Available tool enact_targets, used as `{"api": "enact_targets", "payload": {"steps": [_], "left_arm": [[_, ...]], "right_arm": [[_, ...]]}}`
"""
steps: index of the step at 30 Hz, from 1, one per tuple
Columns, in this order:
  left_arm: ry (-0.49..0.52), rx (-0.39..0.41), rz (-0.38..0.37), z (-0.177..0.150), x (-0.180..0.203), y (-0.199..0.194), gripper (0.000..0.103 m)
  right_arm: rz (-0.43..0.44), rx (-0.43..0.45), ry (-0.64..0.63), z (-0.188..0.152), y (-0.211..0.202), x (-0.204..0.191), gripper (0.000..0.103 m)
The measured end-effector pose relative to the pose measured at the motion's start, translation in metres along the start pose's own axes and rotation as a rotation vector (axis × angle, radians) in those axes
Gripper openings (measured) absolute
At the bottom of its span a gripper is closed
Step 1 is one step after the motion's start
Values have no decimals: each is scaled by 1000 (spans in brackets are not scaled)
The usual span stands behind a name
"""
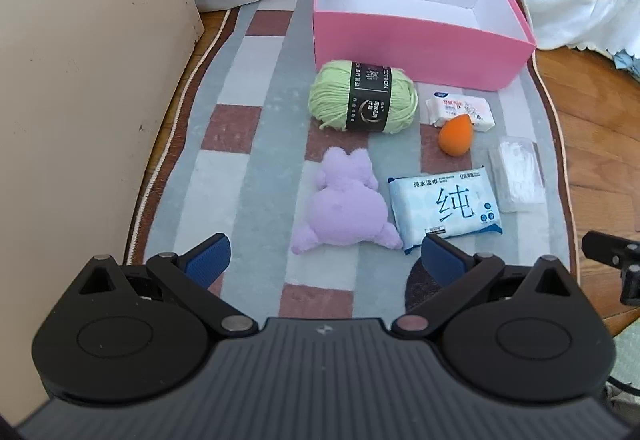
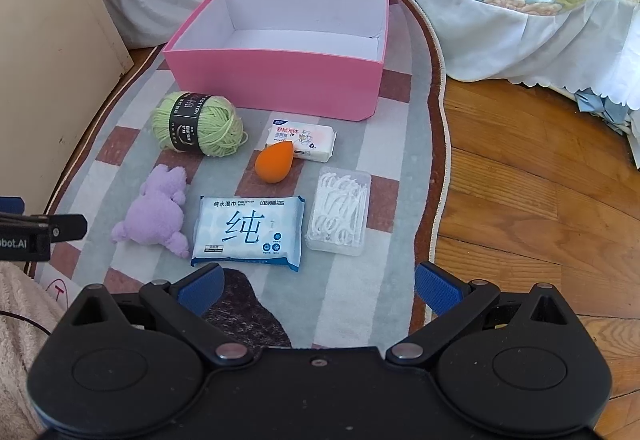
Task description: Organize objects
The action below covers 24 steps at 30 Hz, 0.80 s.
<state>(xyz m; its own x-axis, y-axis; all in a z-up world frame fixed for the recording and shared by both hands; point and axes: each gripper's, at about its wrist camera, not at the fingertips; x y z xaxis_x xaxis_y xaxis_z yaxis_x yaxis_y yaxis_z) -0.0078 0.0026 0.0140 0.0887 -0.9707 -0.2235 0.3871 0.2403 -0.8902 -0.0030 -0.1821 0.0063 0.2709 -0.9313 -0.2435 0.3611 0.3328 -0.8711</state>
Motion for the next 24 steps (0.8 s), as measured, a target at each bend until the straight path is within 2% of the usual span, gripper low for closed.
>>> {"api": "enact_targets", "payload": {"steps": [11, 24], "left_arm": [[16, 8, 2, 0, 5, -2, 103], [-10, -5, -70, 3, 3, -11, 103]], "right_arm": [[1, -5, 0, -1, 2, 3, 103], [-1, -1, 3, -2, 0, 4, 103]]}}
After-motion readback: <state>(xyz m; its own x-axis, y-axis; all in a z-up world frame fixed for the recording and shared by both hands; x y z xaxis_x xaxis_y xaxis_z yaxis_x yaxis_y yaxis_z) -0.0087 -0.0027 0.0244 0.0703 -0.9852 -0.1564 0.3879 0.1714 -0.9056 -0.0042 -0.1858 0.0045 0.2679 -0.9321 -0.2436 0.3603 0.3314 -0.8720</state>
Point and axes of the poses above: each gripper's, at about its wrist camera, not at the fingertips, and y roughly the way its jaws point, x to its right, z to its top, and after that the axes turned 14 degrees about z, right-handed
